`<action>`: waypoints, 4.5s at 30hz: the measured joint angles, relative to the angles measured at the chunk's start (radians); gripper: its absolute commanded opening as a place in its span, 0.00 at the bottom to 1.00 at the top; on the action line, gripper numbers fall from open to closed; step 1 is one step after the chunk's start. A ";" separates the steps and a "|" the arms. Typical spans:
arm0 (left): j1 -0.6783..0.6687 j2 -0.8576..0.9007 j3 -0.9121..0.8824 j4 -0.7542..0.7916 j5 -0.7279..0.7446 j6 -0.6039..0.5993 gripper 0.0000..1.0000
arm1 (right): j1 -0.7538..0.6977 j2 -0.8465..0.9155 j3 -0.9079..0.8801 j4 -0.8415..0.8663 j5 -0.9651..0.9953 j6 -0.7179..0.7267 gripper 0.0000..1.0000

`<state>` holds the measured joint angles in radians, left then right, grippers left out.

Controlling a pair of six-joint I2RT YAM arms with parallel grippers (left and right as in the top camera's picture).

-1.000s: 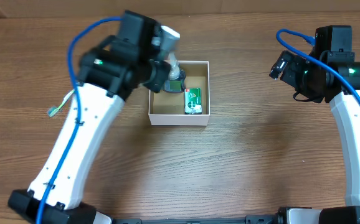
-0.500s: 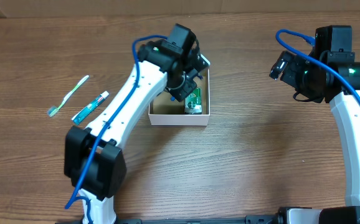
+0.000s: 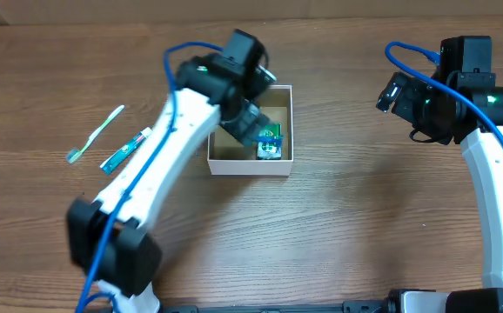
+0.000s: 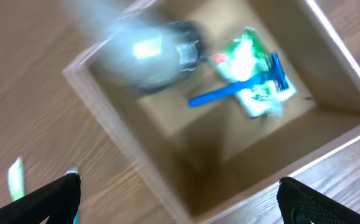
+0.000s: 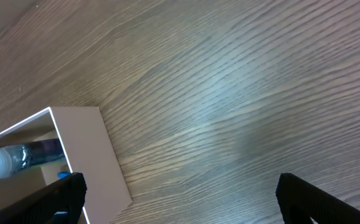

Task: Pack container
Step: 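Carry the razor with the left gripper and drop it into the box, then grasp the teal toothpaste tube with the left gripper, then carry the toothpaste tube with the left gripper and release it in the box, then grasp the green toothbrush handle with the left gripper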

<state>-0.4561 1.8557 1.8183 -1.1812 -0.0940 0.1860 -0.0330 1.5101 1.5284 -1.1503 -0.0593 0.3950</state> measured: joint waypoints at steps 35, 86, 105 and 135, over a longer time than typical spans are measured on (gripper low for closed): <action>0.516 0.242 -0.262 0.225 0.006 -0.032 1.00 | 0.000 0.000 0.000 -0.016 0.023 0.000 1.00; 0.180 -0.047 0.180 0.041 0.196 0.039 0.04 | 0.000 0.000 0.000 -0.032 0.049 0.000 1.00; -0.092 0.192 0.177 0.026 0.089 0.226 0.88 | 0.000 0.000 0.000 -0.038 0.048 0.000 1.00; 0.687 0.019 0.069 0.024 0.083 -0.078 1.00 | 0.000 0.000 0.000 -0.039 0.048 0.000 1.00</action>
<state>0.2310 1.8751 1.8870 -1.1572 -0.0109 0.1078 -0.0330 1.5101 1.5280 -1.1896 -0.0109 0.3950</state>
